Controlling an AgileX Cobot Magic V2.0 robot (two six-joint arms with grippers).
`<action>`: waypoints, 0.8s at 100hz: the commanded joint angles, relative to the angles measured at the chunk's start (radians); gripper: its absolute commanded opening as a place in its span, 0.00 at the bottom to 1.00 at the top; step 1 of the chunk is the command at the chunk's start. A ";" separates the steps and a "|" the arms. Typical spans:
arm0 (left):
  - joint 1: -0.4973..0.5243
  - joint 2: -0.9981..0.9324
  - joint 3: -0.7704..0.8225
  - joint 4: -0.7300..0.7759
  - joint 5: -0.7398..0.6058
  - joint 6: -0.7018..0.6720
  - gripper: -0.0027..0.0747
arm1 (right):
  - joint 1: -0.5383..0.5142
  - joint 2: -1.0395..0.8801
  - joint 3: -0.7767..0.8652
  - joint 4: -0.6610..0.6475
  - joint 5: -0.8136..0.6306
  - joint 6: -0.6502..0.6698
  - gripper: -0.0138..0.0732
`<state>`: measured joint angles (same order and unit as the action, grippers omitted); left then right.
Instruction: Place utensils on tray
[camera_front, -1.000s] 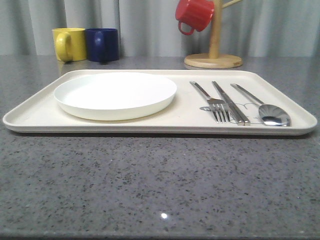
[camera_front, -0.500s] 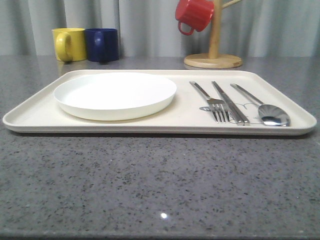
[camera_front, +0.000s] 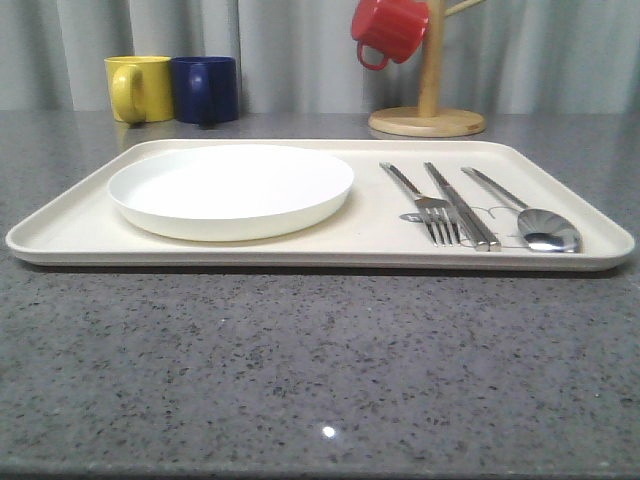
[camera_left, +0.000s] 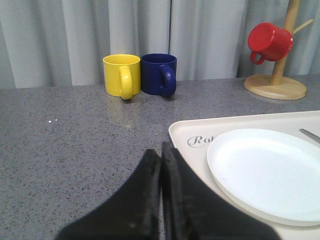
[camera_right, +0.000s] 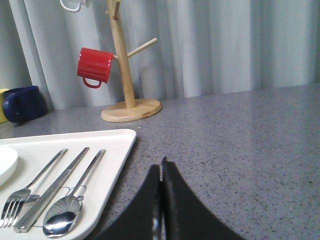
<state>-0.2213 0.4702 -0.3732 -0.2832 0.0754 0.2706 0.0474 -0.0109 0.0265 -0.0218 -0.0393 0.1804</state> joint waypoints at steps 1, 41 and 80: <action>-0.004 0.005 -0.028 -0.002 -0.085 0.000 0.01 | -0.005 -0.021 -0.017 -0.001 -0.086 -0.010 0.08; -0.004 0.005 -0.028 -0.002 -0.085 0.000 0.01 | -0.005 -0.021 -0.017 -0.001 -0.086 -0.010 0.08; -0.004 0.005 -0.028 0.006 -0.101 0.000 0.01 | -0.005 -0.021 -0.017 -0.001 -0.086 -0.010 0.08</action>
<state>-0.2213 0.4702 -0.3732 -0.2832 0.0754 0.2706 0.0474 -0.0109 0.0265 -0.0218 -0.0393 0.1804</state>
